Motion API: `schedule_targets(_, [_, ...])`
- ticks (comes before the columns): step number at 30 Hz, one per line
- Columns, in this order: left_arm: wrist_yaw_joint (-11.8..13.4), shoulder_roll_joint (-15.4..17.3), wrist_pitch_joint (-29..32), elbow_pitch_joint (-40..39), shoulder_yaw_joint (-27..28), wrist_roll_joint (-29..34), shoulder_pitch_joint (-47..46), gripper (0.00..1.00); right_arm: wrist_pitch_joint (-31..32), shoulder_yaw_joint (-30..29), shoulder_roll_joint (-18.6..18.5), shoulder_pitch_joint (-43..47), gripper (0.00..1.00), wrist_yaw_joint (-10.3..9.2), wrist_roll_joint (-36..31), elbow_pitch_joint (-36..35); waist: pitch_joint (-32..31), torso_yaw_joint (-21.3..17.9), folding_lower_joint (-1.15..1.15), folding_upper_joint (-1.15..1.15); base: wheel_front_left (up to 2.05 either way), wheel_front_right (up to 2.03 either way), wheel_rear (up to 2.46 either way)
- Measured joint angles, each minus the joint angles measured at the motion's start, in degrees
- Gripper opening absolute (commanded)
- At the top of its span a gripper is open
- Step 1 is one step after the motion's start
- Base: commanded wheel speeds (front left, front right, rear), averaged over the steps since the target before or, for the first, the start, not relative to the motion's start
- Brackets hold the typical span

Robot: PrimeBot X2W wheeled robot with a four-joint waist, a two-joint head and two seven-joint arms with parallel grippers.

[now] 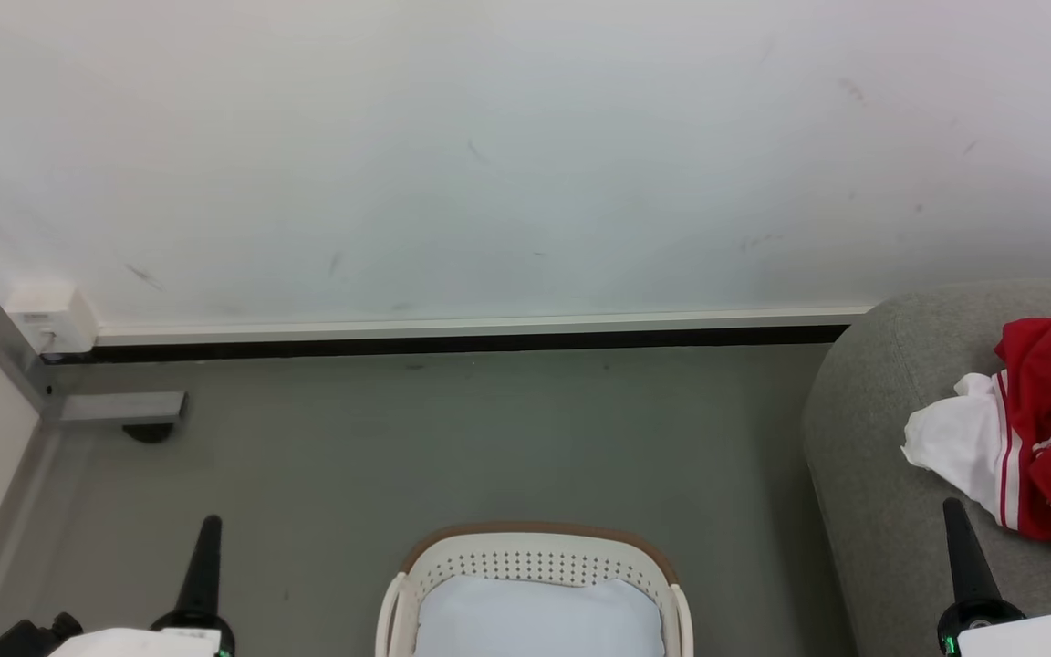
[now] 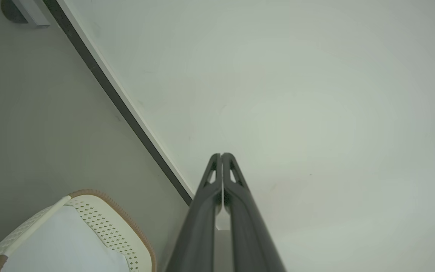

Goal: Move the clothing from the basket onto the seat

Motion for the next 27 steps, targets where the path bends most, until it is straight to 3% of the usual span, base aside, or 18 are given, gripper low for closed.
schedule_targets(27, [0.0,-0.9,3.6,0.2,0.6,-12.2,-1.5,0.0,3.0,-2.2,-0.4,-1.1,0.0,0.0,13.5,0.2,0.1,1.3,0.0,0.0,0.0,0.0,0.0])
